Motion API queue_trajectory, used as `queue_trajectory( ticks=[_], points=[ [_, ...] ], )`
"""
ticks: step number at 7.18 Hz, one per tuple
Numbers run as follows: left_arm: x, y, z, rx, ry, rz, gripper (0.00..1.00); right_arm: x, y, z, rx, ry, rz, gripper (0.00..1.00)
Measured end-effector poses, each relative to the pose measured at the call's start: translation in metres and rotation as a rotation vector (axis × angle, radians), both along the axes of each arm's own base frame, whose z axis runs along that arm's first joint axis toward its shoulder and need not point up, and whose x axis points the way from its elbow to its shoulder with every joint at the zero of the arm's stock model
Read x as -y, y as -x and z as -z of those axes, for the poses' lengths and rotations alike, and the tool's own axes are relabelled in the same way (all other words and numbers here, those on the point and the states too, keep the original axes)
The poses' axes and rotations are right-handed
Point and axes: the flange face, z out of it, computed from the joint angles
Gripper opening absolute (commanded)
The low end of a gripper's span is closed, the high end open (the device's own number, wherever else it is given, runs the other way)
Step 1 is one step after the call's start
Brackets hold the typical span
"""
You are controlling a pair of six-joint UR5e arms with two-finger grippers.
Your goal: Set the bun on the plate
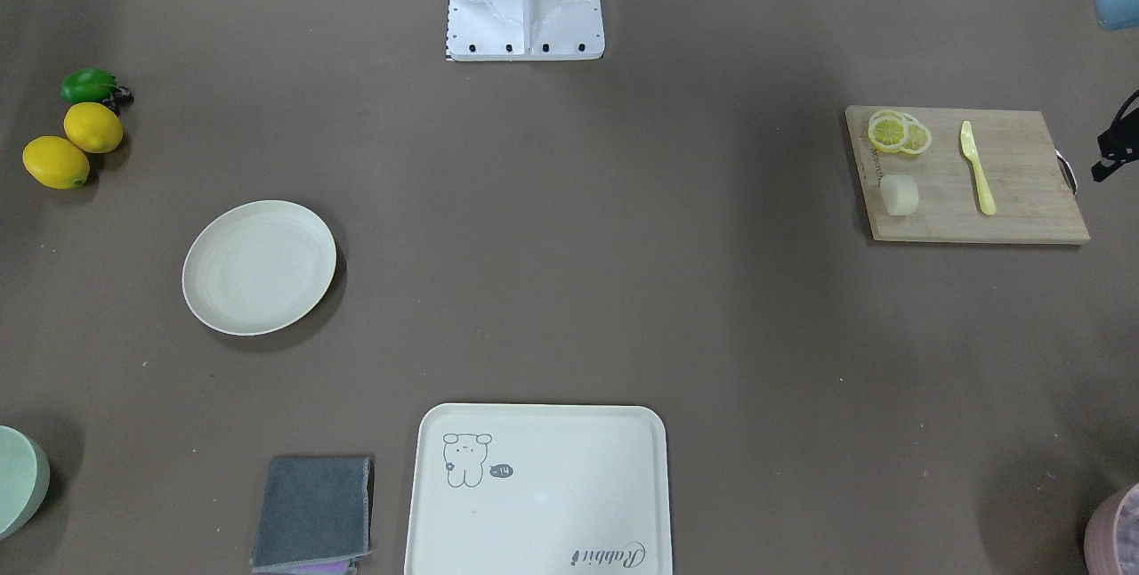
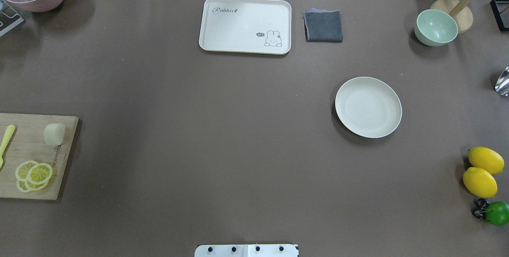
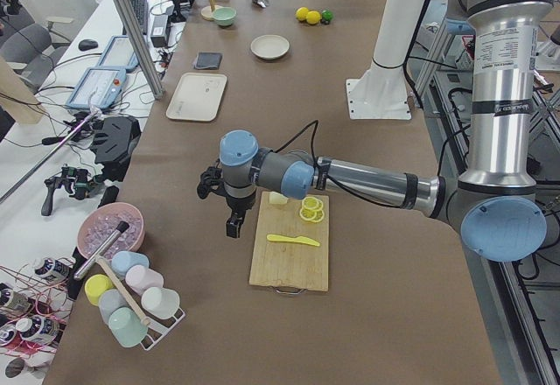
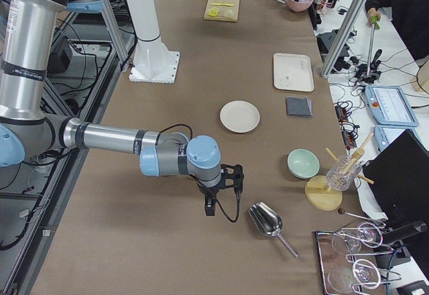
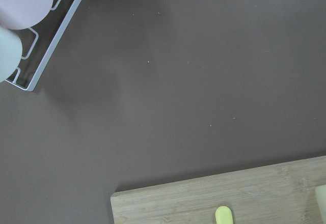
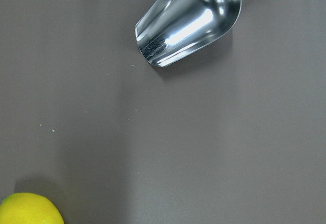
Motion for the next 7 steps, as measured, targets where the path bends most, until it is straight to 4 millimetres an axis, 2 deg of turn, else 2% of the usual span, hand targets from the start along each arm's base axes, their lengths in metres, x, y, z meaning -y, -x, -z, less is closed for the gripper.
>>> queue_trajectory(
  ticks=[4,7],
  points=[
    [-0.008,-0.008,0.005,-0.066,-0.01,-0.027,0.98,-0.001,0.004,-0.001,0.013,0.006,0.01,1.0],
    [-0.014,-0.003,0.003,-0.07,-0.006,-0.019,0.98,-0.007,0.005,-0.006,0.012,0.015,0.013,1.0]
  ],
)
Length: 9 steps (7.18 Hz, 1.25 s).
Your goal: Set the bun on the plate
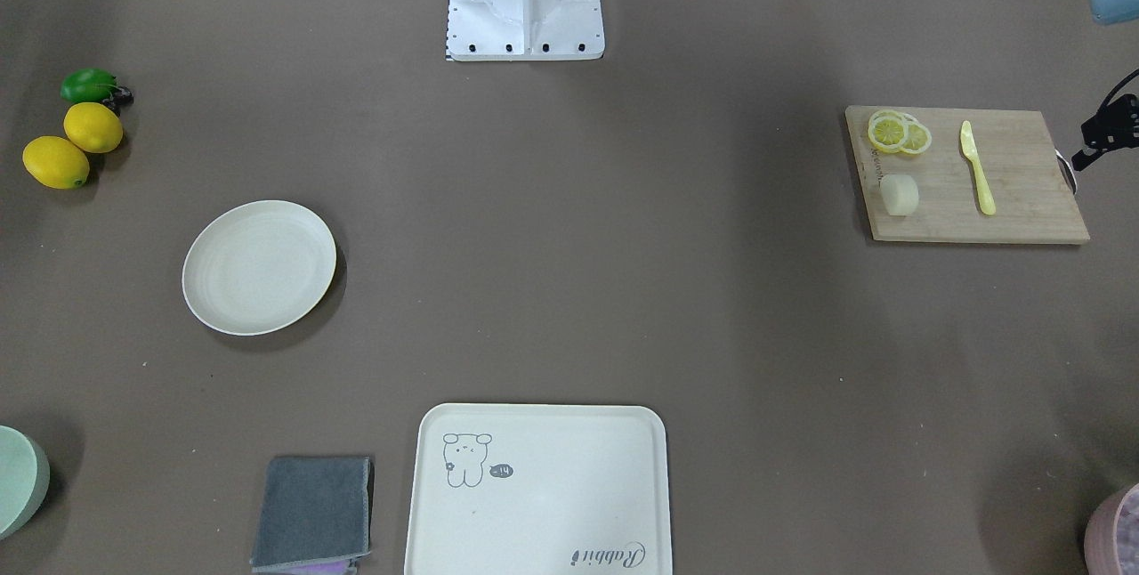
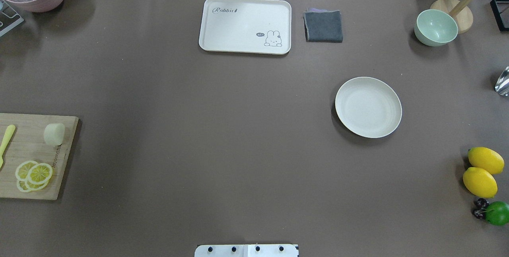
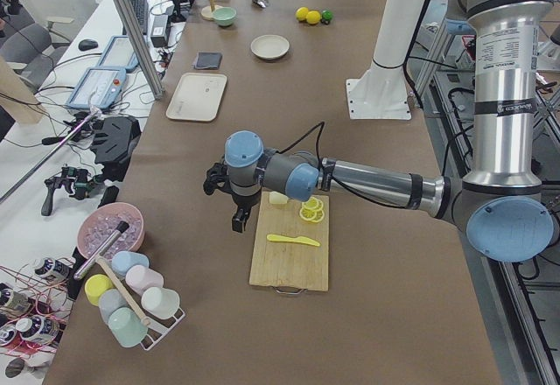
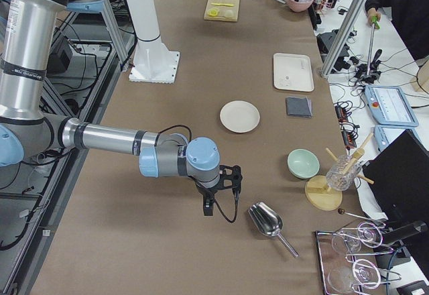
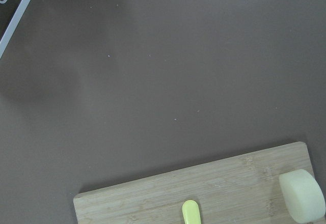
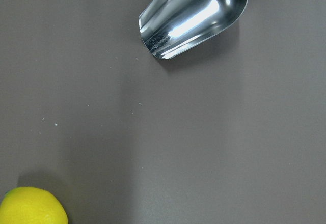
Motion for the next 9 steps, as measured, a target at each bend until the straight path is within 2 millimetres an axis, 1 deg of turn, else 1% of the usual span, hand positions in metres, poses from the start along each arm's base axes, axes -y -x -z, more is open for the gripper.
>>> queue_trajectory(
  ticks=[2,4,7,8,9],
  points=[
    [-0.003,0.001,-0.002,-0.001,0.002,-0.001,0.98,-0.001,0.0,0.003,-0.005,-0.008,0.001,1.0],
    [-0.001,0.0,-0.005,0.004,0.007,-0.003,0.98,0.001,-0.002,0.009,-0.029,-0.066,0.045,1.0],
    [-0.002,0.0,-0.002,0.003,-0.001,-0.004,0.98,0.002,-0.004,0.002,-0.102,-0.081,0.082,1.0],
    [-0.003,0.001,-0.001,0.001,-0.003,-0.004,0.98,0.004,0.002,0.001,-0.118,-0.08,0.098,1.0],
    [-0.006,0.002,0.0,-0.001,-0.005,-0.003,0.98,0.011,0.012,0.004,-0.124,-0.077,0.109,1.0]
  ],
)
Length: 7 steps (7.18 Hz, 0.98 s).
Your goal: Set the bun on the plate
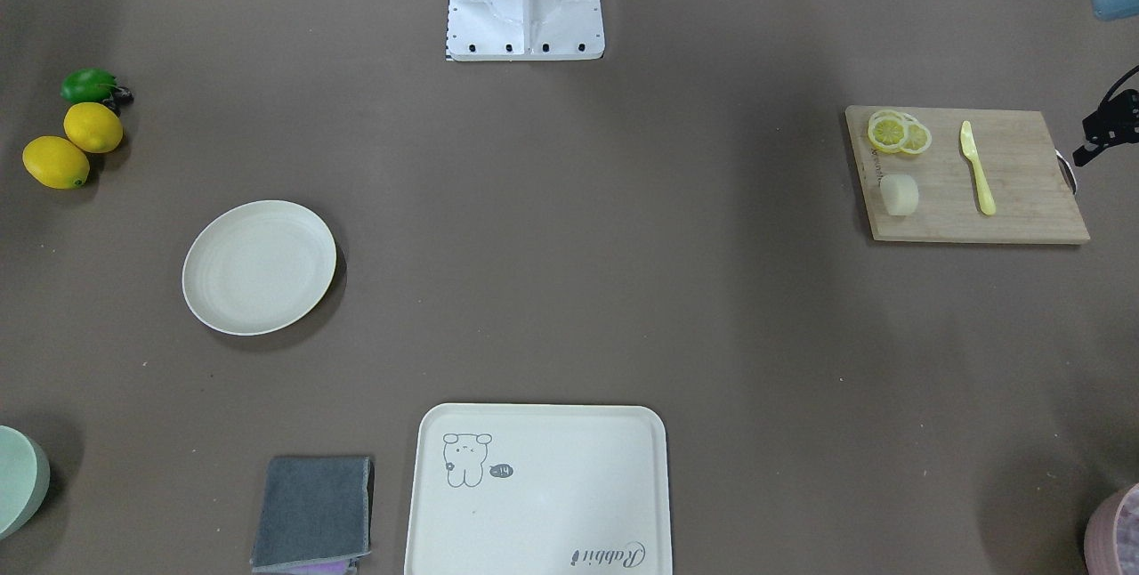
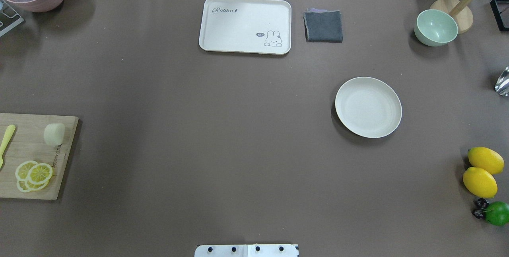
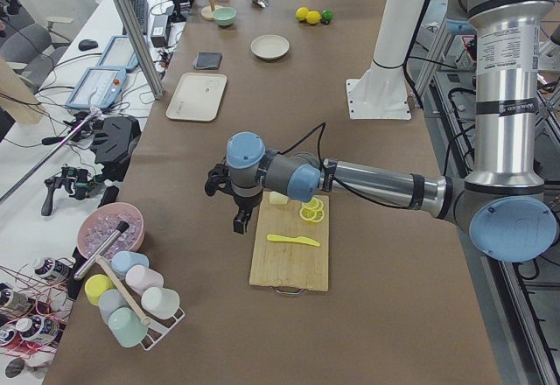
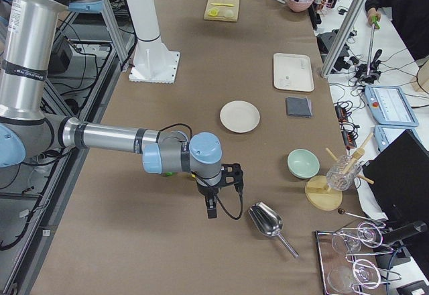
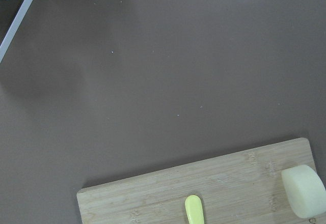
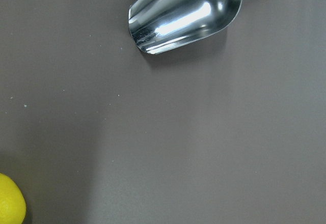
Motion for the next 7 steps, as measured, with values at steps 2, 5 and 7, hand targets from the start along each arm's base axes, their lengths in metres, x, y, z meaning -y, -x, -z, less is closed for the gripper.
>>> queue_trajectory(
  ticks=[2,5,7],
  points=[
    [-0.006,0.001,-0.001,0.0,0.001,-0.001,0.98,0.014,0.018,0.013,0.02,0.01,-0.013,1.0],
    [-0.007,0.002,0.004,-0.007,-0.024,0.001,0.98,0.053,0.083,0.062,0.152,0.045,-0.019,1.0],
    [-0.011,0.002,0.002,-0.014,-0.016,0.001,0.98,0.081,0.167,0.106,0.202,0.068,-0.016,1.0]
  ],
)
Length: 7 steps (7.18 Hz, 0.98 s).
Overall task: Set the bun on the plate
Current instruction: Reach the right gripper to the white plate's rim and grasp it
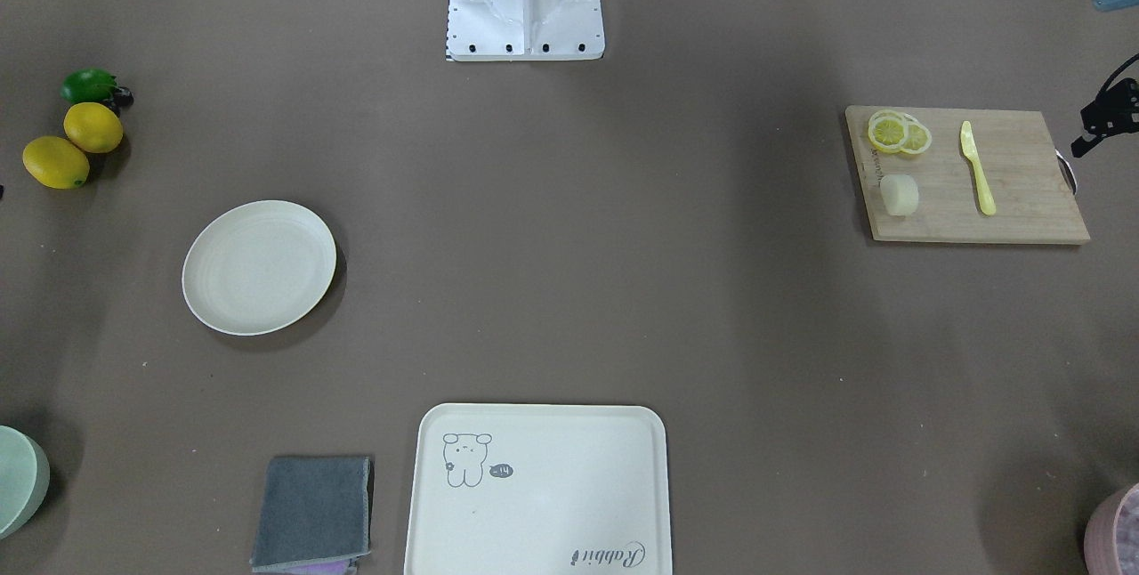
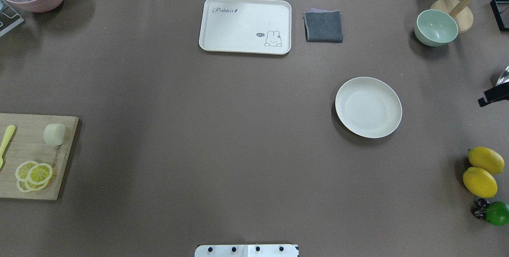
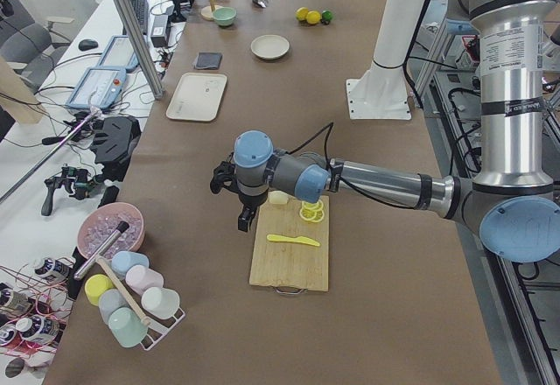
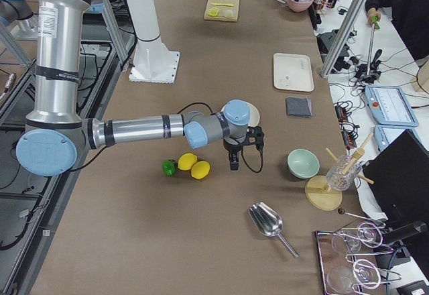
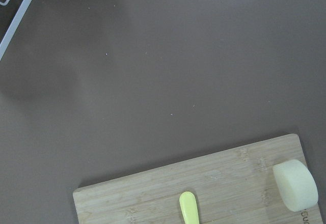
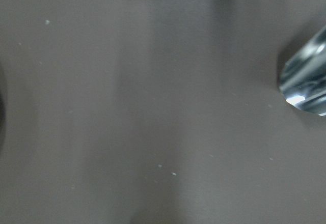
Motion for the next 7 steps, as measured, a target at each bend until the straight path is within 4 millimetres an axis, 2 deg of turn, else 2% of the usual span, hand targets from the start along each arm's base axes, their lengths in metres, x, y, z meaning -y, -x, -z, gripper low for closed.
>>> queue_trajectory(
  ticks=[2,3,4,5,7],
  points=[
    [-0.004,0.001,0.003,-0.005,-0.002,0.002,0.98,0.019,0.08,0.048,0.03,0.058,-0.024,0.75],
    [-0.007,0.001,0.003,-0.005,0.001,0.002,0.98,0.023,0.112,0.058,0.021,0.071,-0.033,0.69],
    [-0.008,0.002,0.003,-0.005,0.001,0.002,0.98,0.024,0.137,0.054,0.02,0.073,-0.033,0.58],
    [-0.009,0.002,0.003,-0.006,0.0,0.003,0.98,0.025,0.151,0.042,0.027,0.079,-0.04,0.53],
    [-0.009,0.002,0.005,-0.007,-0.002,0.002,0.98,0.025,0.17,0.03,0.044,0.106,-0.058,0.49]
  ],
)
